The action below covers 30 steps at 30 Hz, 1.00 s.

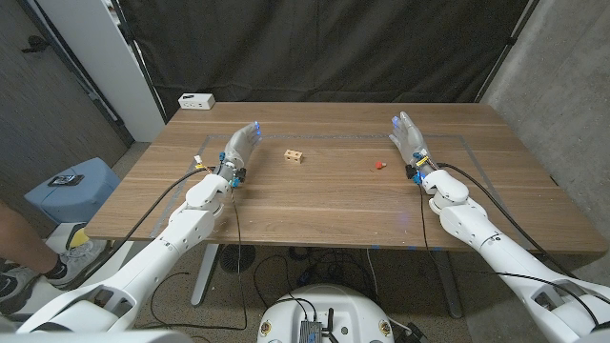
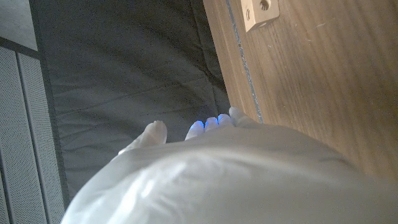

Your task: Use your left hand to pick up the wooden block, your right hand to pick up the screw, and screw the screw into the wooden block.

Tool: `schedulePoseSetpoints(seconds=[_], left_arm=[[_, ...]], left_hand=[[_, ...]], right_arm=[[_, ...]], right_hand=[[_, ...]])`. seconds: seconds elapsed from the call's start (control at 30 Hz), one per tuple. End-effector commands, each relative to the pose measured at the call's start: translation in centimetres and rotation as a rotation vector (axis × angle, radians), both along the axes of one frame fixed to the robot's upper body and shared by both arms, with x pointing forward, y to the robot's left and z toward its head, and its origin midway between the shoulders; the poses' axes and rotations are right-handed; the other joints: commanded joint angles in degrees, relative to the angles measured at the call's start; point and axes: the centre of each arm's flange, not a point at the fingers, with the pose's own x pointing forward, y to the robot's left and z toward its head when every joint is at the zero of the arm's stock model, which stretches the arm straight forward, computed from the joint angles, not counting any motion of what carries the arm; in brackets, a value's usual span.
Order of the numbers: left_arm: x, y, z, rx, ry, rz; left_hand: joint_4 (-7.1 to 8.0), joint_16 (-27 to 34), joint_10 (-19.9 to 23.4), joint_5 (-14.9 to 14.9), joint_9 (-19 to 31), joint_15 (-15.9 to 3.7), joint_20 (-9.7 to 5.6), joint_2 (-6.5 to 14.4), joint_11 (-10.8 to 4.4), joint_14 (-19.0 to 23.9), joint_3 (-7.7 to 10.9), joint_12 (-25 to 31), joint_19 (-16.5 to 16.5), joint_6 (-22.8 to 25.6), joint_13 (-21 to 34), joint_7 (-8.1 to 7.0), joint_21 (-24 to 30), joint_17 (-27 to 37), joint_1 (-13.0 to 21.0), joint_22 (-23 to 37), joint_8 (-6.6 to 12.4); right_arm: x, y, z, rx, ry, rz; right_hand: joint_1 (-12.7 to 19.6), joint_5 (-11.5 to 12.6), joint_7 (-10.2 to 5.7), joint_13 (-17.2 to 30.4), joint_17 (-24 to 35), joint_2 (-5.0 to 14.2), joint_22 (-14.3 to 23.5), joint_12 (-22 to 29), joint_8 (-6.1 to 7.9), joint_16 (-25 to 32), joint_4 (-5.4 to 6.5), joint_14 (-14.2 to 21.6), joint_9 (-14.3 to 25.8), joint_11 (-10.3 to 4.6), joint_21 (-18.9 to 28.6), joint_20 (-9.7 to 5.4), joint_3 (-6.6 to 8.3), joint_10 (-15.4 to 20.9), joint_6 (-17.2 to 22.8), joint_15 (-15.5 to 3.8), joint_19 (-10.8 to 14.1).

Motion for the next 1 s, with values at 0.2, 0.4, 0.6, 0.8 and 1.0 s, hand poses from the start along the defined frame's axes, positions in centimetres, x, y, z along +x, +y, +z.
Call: schedulePoseSetpoints(seconds=[0.2, 0.4, 0.6, 0.8, 1.0], left_arm=[[-0.4, 0.4, 1.8, 0.123, -0.01, 0.061], [-0.3, 0.1, 3.1, 0.176, -0.026, 0.075], [-0.6, 0.0, 3.7, 0.216, -0.033, 0.109], [-0.9, 0.2, 4.6, 0.297, -0.056, 0.108], [-1.1, 0.5, 5.7, 0.382, -0.08, 0.113]], left_hand=[[-0.54, 0.3, 0.9, 0.4, 0.2, 0.18, 0.04, 1.0, 0.01, 0.3, 0.35, 0.6, 0.2, 0.9, 0.1, -0.09, 0.4, 0.2, 0.4, 0.1, 0.43], [-0.97, 0.3, 1.1, 0.4, 0.2, 0.1, 0.12, 0.8, -0.34, 0.4, 0.37, 0.6, 0.2, 1.1, 0.1, -0.17, 0.3, 0.2, 0.7, 0.1, 0.44], [-1.38, 0.2, 1.2, 0.5, 0.1, 0.02, 0.12, 0.8, -0.48, 0.3, 0.41, 0.6, 0.0, 1.2, 0.1, -0.22, 0.3, 0.2, 0.9, 0.1, 0.41], [-2.23, 0.2, 1.8, 0.6, 0.1, -0.1, 0.12, 0.7, -1.48, 0.3, 0.54, 0.7, 0.0, 1.6, 0.0, -1.04, 0.2, 0.2, 1.5, 0.0, 0.45], [-6.18, 0.1, 2.6, 1.3, 0.0, -0.18, 0.07, 0.3, -4.09, -0.5, 1.49, 0.7, -0.5, 2.0, 0.0, -2.69, 0.0, 0.2, 4.5, -0.1, 0.45]], right_arm=[[0.5, 0.5, 0.5, -0.014, 0.006, -0.01], [1.0, 0.5, 1.1, -0.028, 0.0, -0.016], [1.3, 0.4, 1.5, -0.033, 0.001, -0.023], [1.2, 0.5, 1.8, -0.034, -0.003, -0.034], [1.3, 0.7, 1.8, -0.037, -0.006, -0.04]], right_hand=[[0.1, 0.4, -0.45, 0.3, 0.1, 1.81, 0.1, 0.4, 0.31, 0.3, 0.11, -1.3, 0.2, 0.08, 0.3, -1.58, 0.56, -0.6, 0.0, -0.56, 0.0], [0.1, 0.5, -0.42, 0.3, 0.0, 1.69, 0.1, 0.4, 0.29, 0.3, 0.1, -1.3, 0.2, 0.02, 0.3, -1.54, 0.6, -0.5, 0.0, -0.54, 0.0], [0.2, 0.5, -0.48, 0.3, 0.0, 1.62, 0.1, 0.3, 0.28, 0.3, 0.09, -1.3, 0.2, -0.01, 0.3, -1.56, 0.66, -0.6, 0.0, -0.53, 0.0], [0.3, 0.5, -0.49, 0.3, 0.0, 1.54, 0.1, 0.4, 0.27, 0.2, 0.05, -1.3, 0.2, -0.01, 0.3, -1.53, 0.72, -0.5, 0.0, -0.53, 0.0], [0.3, 0.5, -0.53, 0.3, -0.1, 1.43, 0.1, 0.4, 0.27, 0.2, -0.01, -1.3, 0.2, -0.05, 0.3, -1.43, 0.78, -0.5, 0.0, -0.53, -0.1]])
